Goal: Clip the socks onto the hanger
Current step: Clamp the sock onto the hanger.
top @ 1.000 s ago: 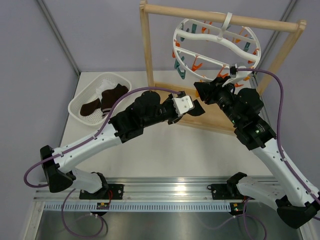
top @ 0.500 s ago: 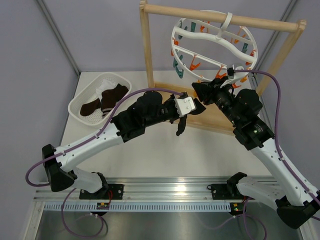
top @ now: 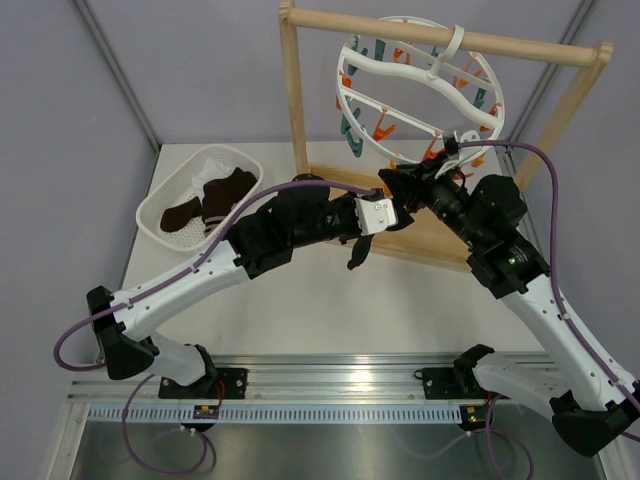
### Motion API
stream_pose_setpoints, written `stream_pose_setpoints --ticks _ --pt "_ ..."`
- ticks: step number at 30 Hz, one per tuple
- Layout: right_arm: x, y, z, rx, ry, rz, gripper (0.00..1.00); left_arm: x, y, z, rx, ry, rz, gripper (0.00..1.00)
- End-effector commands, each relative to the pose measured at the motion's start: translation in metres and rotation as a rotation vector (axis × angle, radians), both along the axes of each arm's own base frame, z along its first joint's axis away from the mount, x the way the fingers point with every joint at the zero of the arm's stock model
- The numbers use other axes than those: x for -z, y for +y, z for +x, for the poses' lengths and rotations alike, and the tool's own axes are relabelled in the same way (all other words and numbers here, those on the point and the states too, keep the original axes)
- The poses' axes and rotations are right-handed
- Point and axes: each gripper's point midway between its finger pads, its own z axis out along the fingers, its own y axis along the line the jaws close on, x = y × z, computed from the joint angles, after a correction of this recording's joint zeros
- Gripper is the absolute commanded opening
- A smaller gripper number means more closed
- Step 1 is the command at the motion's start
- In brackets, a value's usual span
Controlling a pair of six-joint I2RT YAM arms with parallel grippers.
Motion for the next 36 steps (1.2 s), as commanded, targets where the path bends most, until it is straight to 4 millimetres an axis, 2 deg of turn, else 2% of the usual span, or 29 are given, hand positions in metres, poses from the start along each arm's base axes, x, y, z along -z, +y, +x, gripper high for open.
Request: stream_pose_setpoints --ticks 1,9,17,29,36 --pt "0.026 0.036 -0.04 -0.293 0.063 -0.109 0.0 -0.019 -0.004 0.003 0.026 -0.056 -0.011 0.0" --pt "0.024 0.037 -0.047 -0.32 0.06 -0.113 0.0 -0.025 0.002 0.014 0.024 -0.063 -0.019 0.0" --pt "0.029 0.036 -0.048 -0.325 0.068 -0.134 0.0 -0.032 0.001 0.003 0.093 -0.071 -0.008 0.0" --pt "0.022 0.03 -0.049 -0.296 0.04 -0.138 0.0 -0.016 0.003 -0.013 0.175 -0.022 0.057 0.0" --pt "0.022 0.031 -0.051 -0.31 0.039 -0.142 0.0 -0.025 0.003 -0.018 0.208 -0.043 0.052 0.0"
